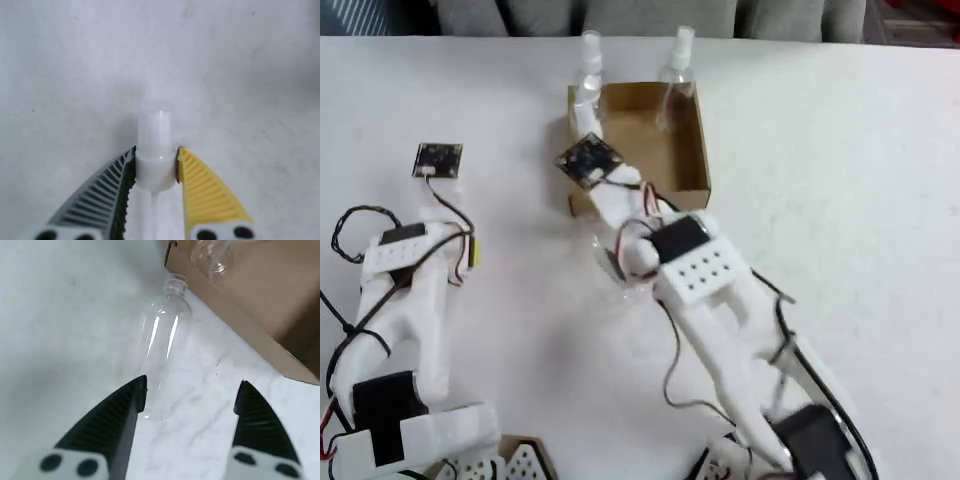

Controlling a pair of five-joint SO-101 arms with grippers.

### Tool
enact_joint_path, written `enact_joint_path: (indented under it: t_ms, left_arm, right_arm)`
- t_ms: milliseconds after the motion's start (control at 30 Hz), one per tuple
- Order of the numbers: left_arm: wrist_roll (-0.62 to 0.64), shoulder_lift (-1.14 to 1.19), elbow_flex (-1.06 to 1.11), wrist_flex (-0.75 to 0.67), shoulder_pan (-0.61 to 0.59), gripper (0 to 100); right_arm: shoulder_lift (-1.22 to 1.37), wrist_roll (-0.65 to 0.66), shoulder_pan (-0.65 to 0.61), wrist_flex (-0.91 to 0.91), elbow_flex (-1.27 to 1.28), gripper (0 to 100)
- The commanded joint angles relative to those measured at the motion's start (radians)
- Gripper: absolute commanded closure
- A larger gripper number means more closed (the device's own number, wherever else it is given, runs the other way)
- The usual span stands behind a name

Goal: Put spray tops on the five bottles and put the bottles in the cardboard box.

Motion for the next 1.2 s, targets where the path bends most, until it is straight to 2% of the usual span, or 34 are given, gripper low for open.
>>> enact_joint_path:
  t_ms: [0,367,733,1167]
  left_arm:
    - [0.009,-0.004,-0.058,-0.025,-0.031,98]
    - [0.009,-0.002,-0.06,-0.052,-0.038,98]
    - [0.009,-0.002,-0.057,-0.052,-0.038,98]
    - [0.009,-0.002,-0.054,-0.052,-0.036,98]
  right_arm:
    - [0.088,0.012,-0.027,-0.018,-0.147,74.9]
    - [0.394,-0.041,-0.031,0.239,-0.523,74.8]
    - [0.641,0.055,-0.022,0.245,-0.717,74.7]
    - [0.716,0.087,-0.019,0.242,-0.724,74.3]
